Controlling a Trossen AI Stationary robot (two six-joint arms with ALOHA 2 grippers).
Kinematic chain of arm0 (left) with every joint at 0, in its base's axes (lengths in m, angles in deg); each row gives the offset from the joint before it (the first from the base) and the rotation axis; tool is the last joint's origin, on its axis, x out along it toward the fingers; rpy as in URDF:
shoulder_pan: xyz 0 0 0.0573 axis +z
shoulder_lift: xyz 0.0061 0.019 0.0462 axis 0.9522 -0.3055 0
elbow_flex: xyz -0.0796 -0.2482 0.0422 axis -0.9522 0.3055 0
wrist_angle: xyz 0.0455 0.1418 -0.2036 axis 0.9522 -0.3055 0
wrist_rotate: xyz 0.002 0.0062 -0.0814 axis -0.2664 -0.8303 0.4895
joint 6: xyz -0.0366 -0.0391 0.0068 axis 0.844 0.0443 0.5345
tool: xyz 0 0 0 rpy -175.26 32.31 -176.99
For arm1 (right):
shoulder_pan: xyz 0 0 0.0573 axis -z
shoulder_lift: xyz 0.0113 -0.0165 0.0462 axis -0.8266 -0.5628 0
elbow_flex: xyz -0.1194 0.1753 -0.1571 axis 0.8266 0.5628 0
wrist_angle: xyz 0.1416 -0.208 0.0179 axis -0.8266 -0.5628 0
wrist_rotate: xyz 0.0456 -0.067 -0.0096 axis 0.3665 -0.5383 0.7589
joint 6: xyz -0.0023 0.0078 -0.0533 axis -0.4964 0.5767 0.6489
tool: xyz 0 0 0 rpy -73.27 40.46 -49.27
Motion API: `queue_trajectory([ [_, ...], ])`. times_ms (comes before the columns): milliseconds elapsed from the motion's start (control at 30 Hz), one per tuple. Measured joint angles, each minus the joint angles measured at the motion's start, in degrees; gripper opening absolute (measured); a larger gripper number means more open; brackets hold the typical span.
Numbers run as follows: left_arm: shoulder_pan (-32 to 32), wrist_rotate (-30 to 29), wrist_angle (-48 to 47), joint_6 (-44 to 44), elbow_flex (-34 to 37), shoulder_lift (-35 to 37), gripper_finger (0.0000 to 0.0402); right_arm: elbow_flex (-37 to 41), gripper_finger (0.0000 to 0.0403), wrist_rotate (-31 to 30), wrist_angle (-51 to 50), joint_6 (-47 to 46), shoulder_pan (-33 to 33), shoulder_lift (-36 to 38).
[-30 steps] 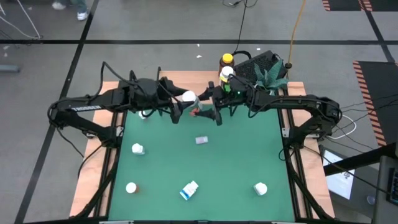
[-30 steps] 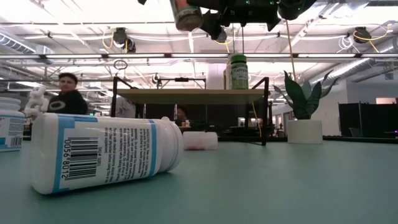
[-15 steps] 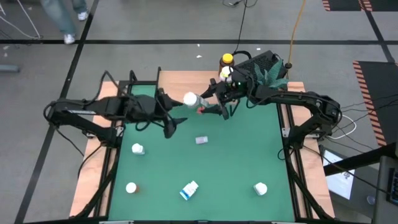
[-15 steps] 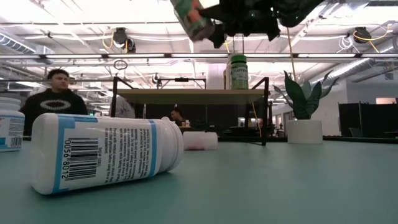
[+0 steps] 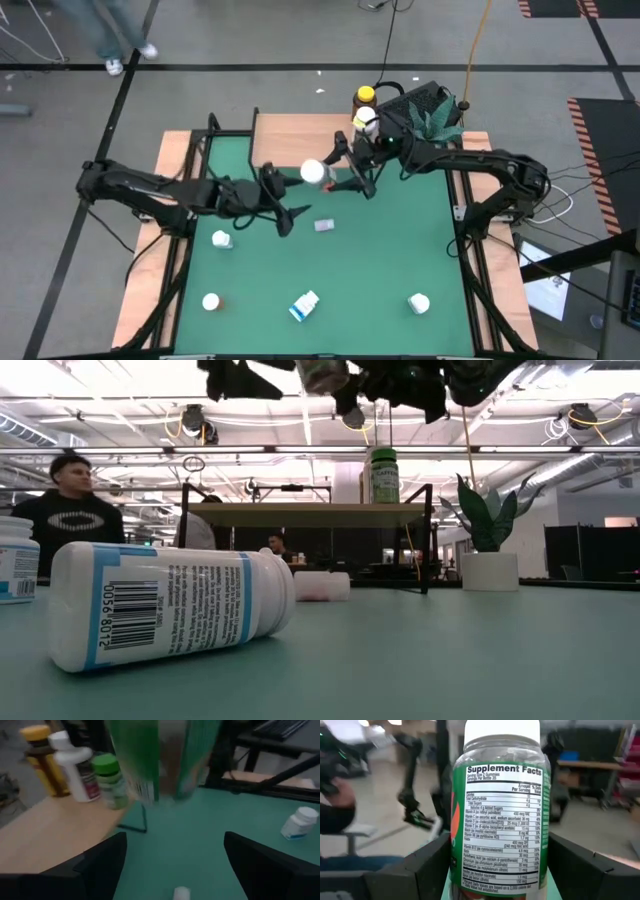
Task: Pick and place medicine bottles onto shelf by color
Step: Put the large green pill bottle on the shelf
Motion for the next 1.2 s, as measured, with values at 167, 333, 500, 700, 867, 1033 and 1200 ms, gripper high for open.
queue_trajectory([
  [167, 0.9, -0.1, 21.1, -3.5, 9.7, 0.0, 0.0337, 2.4, 0.0283, 0.5, 9.7, -3.2, -1.3, 0.1],
  [333, 1.3, -0.9, 36.4, -8.0, 14.5, -0.1, 0.0337, 3.0, 0.0283, -3.6, 9.9, -1.4, -1.3, 0.0],
  [500, 0.8, 0.5, 45.4, -13.0, 14.9, -0.2, 0.0337, 3.1, 0.0283, -7.1, 9.4, 0.7, -1.4, -0.2],
  [700, 4.1, 1.9, 48.0, -13.9, 14.9, -0.5, 0.0337, 3.1, 0.0283, -7.5, 9.7, 1.4, -2.3, -0.3],
  [867, 7.2, 6.5, 48.0, -13.3, 14.9, -0.5, 0.0338, 3.1, 0.0284, -9.6, 10.1, 1.4, -3.1, -0.3],
  [1033, 7.6, 11.6, 48.1, -16.1, 14.9, -0.6, 0.0338, 3.1, 0.0284, -12.8, 9.8, 0.4, -3.5, -0.3],
  [1200, 7.4, 13.2, 49.7, -18.0, 14.9, -0.6, 0.0338, 3.1, 0.0284, -12.9, 9.8, 0.5, -3.8, -0.3],
])
